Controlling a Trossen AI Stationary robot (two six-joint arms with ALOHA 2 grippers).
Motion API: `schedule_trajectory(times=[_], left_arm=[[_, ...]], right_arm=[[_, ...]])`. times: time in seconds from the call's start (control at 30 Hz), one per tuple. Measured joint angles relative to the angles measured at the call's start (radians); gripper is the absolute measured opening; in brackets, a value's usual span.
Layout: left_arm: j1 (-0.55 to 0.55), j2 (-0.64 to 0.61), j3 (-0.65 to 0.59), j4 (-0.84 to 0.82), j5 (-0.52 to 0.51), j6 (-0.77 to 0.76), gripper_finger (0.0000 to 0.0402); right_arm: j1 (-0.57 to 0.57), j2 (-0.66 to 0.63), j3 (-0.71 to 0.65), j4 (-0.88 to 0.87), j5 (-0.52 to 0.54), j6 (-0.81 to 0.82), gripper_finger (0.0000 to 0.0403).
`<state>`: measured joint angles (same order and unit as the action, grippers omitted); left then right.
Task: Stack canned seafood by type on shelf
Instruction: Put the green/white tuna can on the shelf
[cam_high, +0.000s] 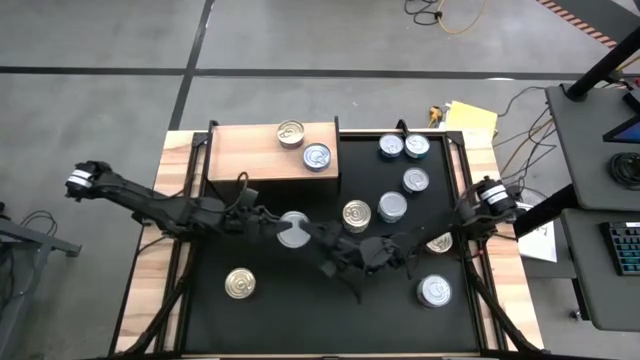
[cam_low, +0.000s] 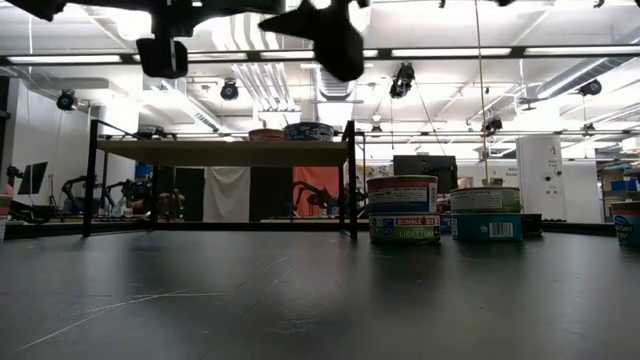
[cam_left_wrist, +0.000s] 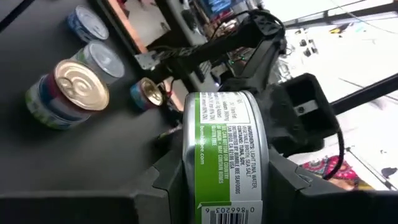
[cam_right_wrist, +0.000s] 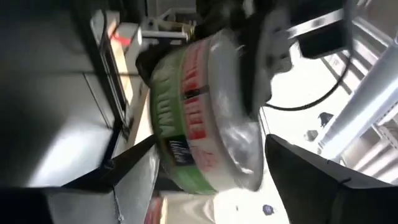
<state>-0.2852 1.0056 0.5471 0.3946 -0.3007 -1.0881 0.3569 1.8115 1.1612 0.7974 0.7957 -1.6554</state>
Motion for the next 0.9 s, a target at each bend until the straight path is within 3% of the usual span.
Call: schedule_trajectory(times=[0.23,0.47,0.53,0.67,0.9], left_arm=[[-0.001,0.035,0.000,0.012,0.019,-0.001,0.0123],[0.000,0.013,0.000,0.009,0.014,0.154,0.0273],[0.001,0.001,0.001,0.005,0.013,0.209,0.0303],[0.001,-0.025,0.009,-0.002,0.012,0.396,0.0335],[-0.001,-0.117,0.018,-0.032,0.030,0.911,0.0336]], right_arm=[[-0.006,0.058,0.059,0.001,0.024,-0.088,0.0230],[-0.006,0.049,0.059,0.008,0.042,-0.087,0.0131],[-0.007,0.046,0.059,0.007,0.054,-0.088,0.0123],[-0.007,0.045,0.058,0.015,0.086,-0.068,0.0123],[-0.022,-0.019,0.040,-0.064,0.129,0.167,0.0123]])
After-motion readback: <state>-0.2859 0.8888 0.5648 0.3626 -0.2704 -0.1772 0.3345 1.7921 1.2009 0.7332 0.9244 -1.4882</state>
